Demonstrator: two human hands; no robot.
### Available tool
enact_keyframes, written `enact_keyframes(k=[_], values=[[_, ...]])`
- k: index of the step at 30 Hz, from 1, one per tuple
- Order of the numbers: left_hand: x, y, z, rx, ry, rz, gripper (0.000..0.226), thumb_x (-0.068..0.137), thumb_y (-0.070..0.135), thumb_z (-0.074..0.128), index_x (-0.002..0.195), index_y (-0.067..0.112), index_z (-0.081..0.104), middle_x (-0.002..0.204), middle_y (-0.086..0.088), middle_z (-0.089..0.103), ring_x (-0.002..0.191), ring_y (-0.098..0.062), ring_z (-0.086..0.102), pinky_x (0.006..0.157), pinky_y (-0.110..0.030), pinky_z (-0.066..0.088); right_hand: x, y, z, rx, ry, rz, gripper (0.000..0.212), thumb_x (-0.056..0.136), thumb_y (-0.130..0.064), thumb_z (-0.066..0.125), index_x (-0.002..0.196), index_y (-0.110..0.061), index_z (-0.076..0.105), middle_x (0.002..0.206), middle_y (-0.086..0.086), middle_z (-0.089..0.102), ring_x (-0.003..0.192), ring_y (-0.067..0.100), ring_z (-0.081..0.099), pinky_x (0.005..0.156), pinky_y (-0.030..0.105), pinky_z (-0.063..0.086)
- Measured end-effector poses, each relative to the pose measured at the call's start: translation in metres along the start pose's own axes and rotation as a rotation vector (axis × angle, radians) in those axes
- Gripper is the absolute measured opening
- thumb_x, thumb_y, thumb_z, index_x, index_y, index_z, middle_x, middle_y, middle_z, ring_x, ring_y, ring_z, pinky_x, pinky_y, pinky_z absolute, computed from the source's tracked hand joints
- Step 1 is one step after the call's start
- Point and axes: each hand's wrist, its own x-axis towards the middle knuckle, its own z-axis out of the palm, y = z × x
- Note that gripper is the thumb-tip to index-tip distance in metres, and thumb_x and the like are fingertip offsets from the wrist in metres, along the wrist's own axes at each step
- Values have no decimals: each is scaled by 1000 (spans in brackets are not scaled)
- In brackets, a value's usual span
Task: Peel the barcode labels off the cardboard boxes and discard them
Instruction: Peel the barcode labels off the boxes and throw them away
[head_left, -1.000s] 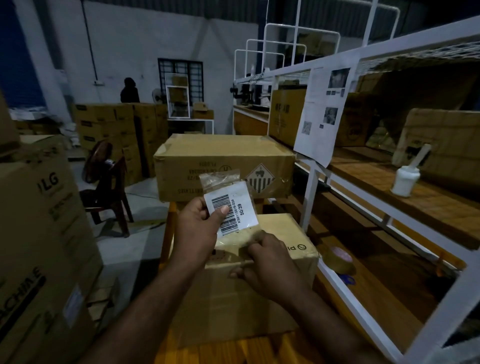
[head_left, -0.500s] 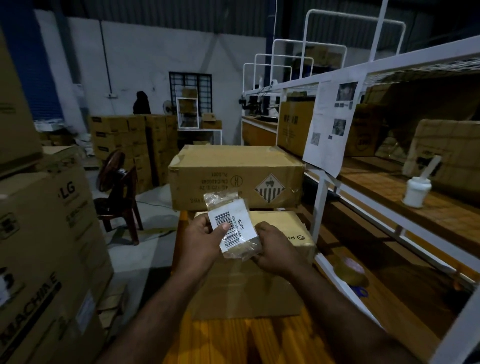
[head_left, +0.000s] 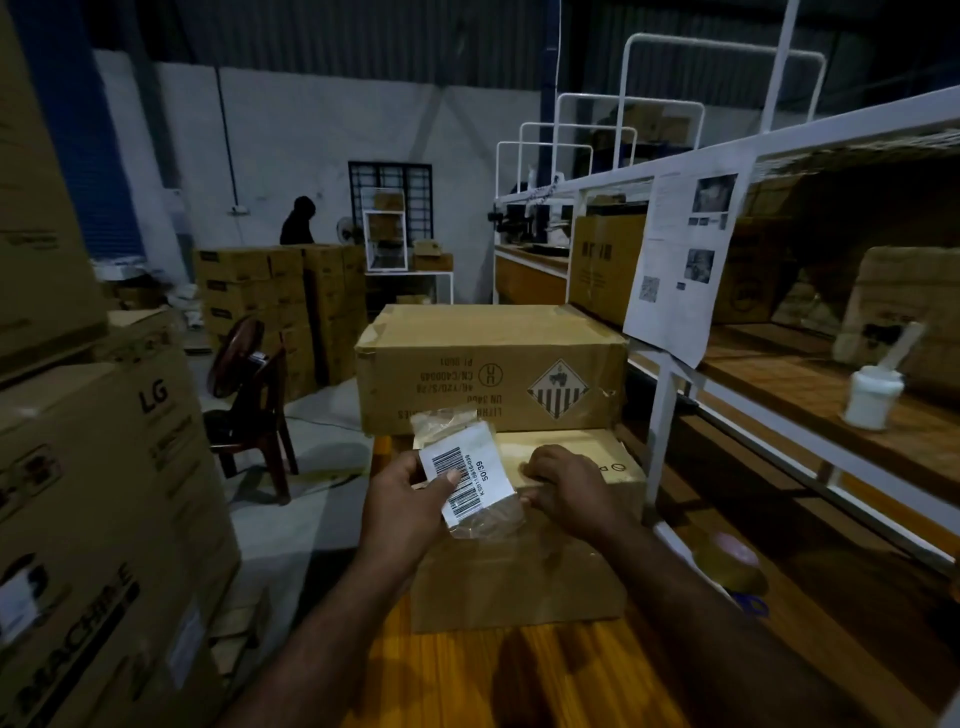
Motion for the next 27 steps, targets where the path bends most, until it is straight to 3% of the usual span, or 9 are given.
enact_keyframes(k=[5,9,13,15,19,22,25,27], values=[[10,-9,9,36,0,-9,17,93,7,62,107,15,67,99,-6,75,85,-18,74,62,-30,61,15,9,12,12,55,19,39,76,-38,76,109,-18,71,114,-4,64,102,20,60,88,30,39],[24,-12,20,95,16,-10,16,94,9,61,106,18,67,100,-5,75,87,-17,74,73,-38,62,24,13,17,46,101,18,31,79,-30,73,107,-20,68,110,-8,61,100,14,56,91,32,34],[38,-14,36,152,37,-17,13,94,12,62,98,23,68,100,-4,76,88,-19,75,78,-47,61,32,20,18,82,48,3,19,80,-25,69,99,-22,68,102,-11,60,95,12,57,87,34,43],[42,-14,44,170,53,-17,14,94,11,62,94,24,67,100,-5,75,88,-20,74,78,-47,61,35,22,6,278,18,91,9,83,-23,65,89,-18,71,92,-11,64,89,14,61,82,34,51],[43,-17,59,126,114,-30,13,92,6,63,95,19,65,99,-7,74,85,-20,74,75,-43,62,22,10,-24,897,16,305,27,95,-39,55,90,-19,72,89,0,74,88,18,69,79,39,57],[40,-21,65,75,127,-32,15,92,3,63,102,15,63,100,-7,74,88,-21,74,77,-43,62,1,-4,-17,940,49,230,18,90,-31,67,102,-18,66,97,-1,70,89,17,69,75,41,60],[34,-24,65,48,144,-51,16,92,4,62,105,13,63,101,-7,74,90,-22,74,80,-46,61,-9,-6,-2,1020,59,258,34,85,-8,71,113,-23,59,106,1,65,93,16,66,73,36,61],[28,-28,60,44,184,-75,16,92,6,63,105,13,63,101,-6,74,90,-22,74,78,-44,62,-11,-6,5,1107,-9,263,39,84,-3,69,114,-25,58,106,4,65,94,19,67,69,37,61]])
